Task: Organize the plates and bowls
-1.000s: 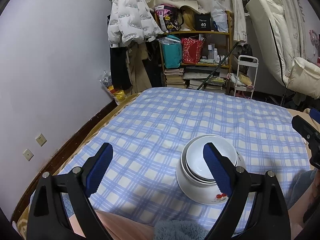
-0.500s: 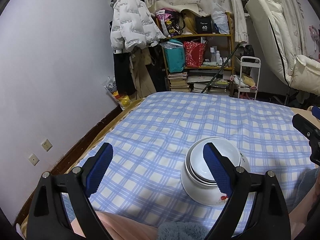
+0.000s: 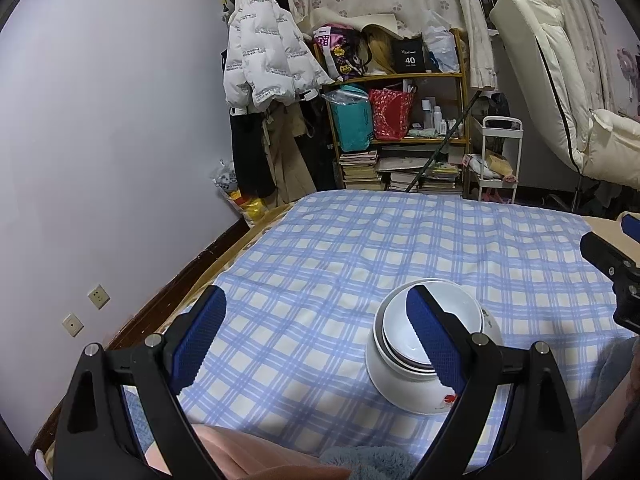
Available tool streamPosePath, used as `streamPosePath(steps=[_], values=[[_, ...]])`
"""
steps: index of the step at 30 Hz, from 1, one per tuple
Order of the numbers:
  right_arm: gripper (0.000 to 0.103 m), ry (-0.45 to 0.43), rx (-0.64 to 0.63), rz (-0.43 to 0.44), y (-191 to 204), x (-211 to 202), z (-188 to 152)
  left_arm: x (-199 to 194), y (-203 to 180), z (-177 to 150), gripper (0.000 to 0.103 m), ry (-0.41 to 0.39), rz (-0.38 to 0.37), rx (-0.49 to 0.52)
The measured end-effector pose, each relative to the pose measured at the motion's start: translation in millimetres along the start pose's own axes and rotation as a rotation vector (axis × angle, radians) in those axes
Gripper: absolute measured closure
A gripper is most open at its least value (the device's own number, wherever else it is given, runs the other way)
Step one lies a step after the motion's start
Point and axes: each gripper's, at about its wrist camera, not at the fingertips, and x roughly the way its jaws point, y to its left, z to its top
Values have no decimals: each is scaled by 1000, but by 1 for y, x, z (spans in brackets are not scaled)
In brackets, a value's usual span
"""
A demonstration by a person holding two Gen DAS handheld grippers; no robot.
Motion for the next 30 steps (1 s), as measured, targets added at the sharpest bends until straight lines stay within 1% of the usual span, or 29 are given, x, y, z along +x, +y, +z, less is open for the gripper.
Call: streamPosePath(steps=[17,30], values=[[0,11,-4,-6,-3,-1,-4,-1,3,0,12,-19,10,-6],[0,12,-3,-4,-5,-1,-4,-1,3,-1,12,-15,11,-5]])
